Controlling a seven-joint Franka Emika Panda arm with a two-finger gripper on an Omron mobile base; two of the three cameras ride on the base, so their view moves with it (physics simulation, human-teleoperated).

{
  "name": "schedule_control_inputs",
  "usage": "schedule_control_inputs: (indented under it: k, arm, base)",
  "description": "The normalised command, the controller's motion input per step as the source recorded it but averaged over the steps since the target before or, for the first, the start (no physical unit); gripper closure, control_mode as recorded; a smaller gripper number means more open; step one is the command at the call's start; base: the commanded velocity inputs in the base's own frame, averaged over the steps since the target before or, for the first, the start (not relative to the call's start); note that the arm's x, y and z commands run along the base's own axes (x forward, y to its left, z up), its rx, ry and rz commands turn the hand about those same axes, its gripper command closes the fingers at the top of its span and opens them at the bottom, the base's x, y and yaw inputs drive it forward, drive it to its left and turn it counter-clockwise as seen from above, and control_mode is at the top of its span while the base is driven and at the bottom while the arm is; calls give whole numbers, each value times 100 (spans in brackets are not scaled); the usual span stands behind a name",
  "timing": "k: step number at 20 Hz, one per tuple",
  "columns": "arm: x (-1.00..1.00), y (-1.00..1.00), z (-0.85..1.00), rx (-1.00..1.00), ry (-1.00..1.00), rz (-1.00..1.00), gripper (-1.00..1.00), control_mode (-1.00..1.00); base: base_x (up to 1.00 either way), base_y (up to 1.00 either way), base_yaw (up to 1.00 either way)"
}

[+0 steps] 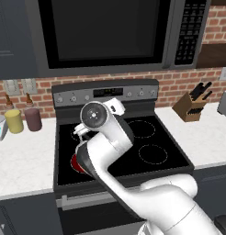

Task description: Turn off the front left burner of the stove.

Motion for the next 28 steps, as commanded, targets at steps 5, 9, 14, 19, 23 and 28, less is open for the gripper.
schedule_control_inputs:
  k: [5, 9, 14, 19, 23, 28]
  arm:
    - [25, 66, 4, -13, 0, 9, -100, -100]
    - [40, 57, 0, -12, 0, 8, -100, -100]
    - [47, 29, 0, -5, 0, 5, -100, -100]
    - [47, 15, 0, -1, 0, 0, -100, -100]
    - [58, 23, -1, -3, 0, 0, -100, -100]
    - [51, 20, -9, -4, -1, 0, -100, -100]
  base:
    - [0, 0, 0]
    - [0, 0, 0]
    - [0, 0, 0]
    - [0, 0, 0]
    - [0, 0, 0]
    - [0, 0, 0]
